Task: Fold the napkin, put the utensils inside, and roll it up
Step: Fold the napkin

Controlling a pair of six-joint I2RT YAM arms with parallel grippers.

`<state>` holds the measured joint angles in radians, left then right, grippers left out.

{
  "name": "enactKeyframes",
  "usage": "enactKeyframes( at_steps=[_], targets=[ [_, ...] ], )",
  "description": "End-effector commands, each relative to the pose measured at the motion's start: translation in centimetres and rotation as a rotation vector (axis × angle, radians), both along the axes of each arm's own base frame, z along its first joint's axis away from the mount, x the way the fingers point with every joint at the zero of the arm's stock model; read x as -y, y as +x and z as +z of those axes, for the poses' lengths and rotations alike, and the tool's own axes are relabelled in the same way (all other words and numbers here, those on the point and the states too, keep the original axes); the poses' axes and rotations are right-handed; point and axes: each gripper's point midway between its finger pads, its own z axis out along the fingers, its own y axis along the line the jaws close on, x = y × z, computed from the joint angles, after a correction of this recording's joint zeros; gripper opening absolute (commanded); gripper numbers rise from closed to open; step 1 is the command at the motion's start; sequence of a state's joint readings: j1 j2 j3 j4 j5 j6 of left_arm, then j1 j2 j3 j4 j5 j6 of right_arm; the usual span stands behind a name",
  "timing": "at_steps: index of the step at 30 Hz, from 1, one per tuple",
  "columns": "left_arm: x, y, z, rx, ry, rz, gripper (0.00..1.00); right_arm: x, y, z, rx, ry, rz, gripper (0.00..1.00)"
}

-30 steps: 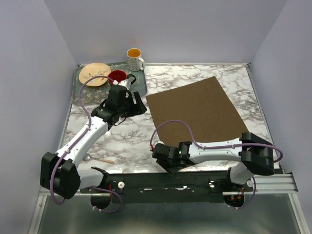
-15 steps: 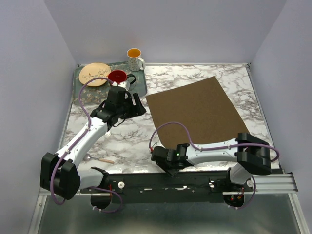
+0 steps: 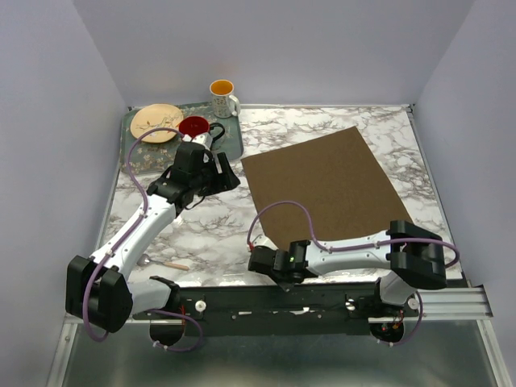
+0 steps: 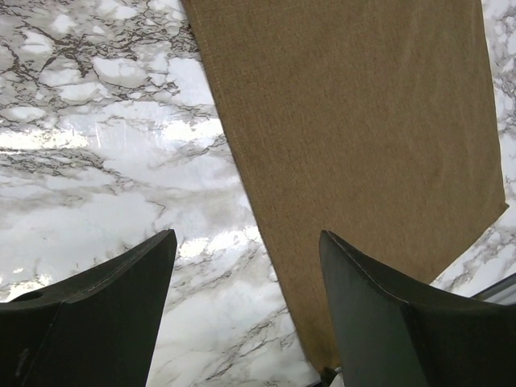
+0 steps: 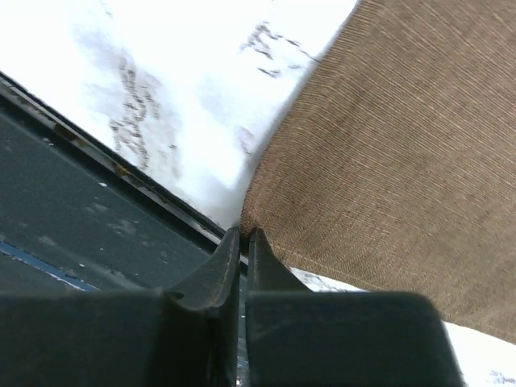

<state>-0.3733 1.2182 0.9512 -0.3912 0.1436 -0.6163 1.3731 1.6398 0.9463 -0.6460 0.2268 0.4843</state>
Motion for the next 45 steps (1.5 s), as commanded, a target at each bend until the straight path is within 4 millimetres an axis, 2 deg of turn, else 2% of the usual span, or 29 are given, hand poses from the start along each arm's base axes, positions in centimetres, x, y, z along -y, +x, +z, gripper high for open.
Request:
enactKeyframes(
  at_steps=[1,6,14,17,20,21,23,24,29,30,32,33,35,36,37,38,39,41,42,43,44,45],
  targets=[
    [0.2,-0.2,0.4,0.011,-0.02,-0.017,0.8,0.8,1.1,2.5,0.073,0.003,-0.083,0.03],
    [0.2,-0.1,0.3,0.008,-0.023,-0.019,0.8,1.0,1.2,5.4,0.09,0.068,-0.132,0.01],
    [0.9,0.4,0.9,0.01,-0.038,-0.037,0.8,2.3,1.4,6.5,0.087,0.097,-0.203,0.01],
    [1.0,0.7,1.2,0.014,-0.032,-0.043,0.8,3.2,3.2,7.3,0.106,0.118,-0.259,0.01],
    [1.1,0.9,1.6,0.019,-0.034,-0.047,0.8,4.8,6.1,8.1,0.125,0.12,-0.341,0.01],
    [1.1,0.9,1.5,0.018,-0.033,-0.048,0.8,5.6,8.0,8.6,0.144,0.124,-0.397,0.01],
    [1.3,1.1,1.6,0.016,-0.038,-0.054,0.8,6.5,10.1,8.8,0.161,0.101,-0.423,0.01],
    [1.4,1.1,1.8,0.017,-0.042,-0.061,0.8,7.7,12.3,9.4,0.188,0.096,-0.492,0.01],
    [2.5,1.1,2.2,0.013,-0.072,-0.114,0.81,10.6,18.7,9.7,0.242,0.04,-0.565,0.01],
    [2.6,1.1,2.2,0.01,-0.072,-0.123,0.82,12.3,20.3,9.0,0.232,0.003,-0.615,0.01],
    [2.7,1.0,2.2,0.011,-0.057,-0.147,0.84,13.5,22.9,9.6,0.258,-0.003,-0.64,0.01],
    [2.6,1.0,2.2,0.011,-0.052,-0.155,0.85,14.8,24.2,9.0,0.247,-0.014,-0.678,0.01],
    [2.5,0.8,2.1,0.018,-0.03,-0.175,0.87,15.3,26.9,9.5,0.272,0.011,-0.683,0.01],
    [2.4,0.8,2.1,0.015,-0.023,-0.176,0.87,16.4,28.1,9.5,0.269,0.013,-0.714,0.01],
    [2.3,0.8,2.0,0.015,-0.016,-0.179,0.87,16.9,29.0,8.0,0.239,-0.023,-0.717,0.01],
    [2.4,0.6,2.0,0.009,-0.014,-0.185,0.87,17.1,30.5,9.0,0.265,-0.023,-0.713,0.01],
    [2.4,0.6,2.1,0.011,-0.014,-0.189,0.87,18.1,31.4,9.0,0.275,-0.045,-0.732,0.01],
    [2.6,0.5,2.1,0.006,-0.021,-0.201,0.87,18.8,32.9,8.3,0.273,-0.067,-0.732,0.01],
    [2.6,0.4,2.0,0.006,-0.019,-0.204,0.87,19.5,34.3,9.2,0.297,-0.056,-0.751,0.01],
    [2.5,0.4,1.8,0.006,-0.016,-0.204,0.87,19.7,35.0,9.4,0.304,-0.054,-0.752,0.01],
    [2.5,0.5,1.7,0.005,-0.01,-0.205,0.87,20.1,35.7,8.8,0.297,-0.074,-0.734,0.01],
    [2.4,0.5,1.6,0.003,-0.004,-0.203,0.87,20.5,36.9,9.7,0.324,-0.063,-0.74,0.01]
  ],
)
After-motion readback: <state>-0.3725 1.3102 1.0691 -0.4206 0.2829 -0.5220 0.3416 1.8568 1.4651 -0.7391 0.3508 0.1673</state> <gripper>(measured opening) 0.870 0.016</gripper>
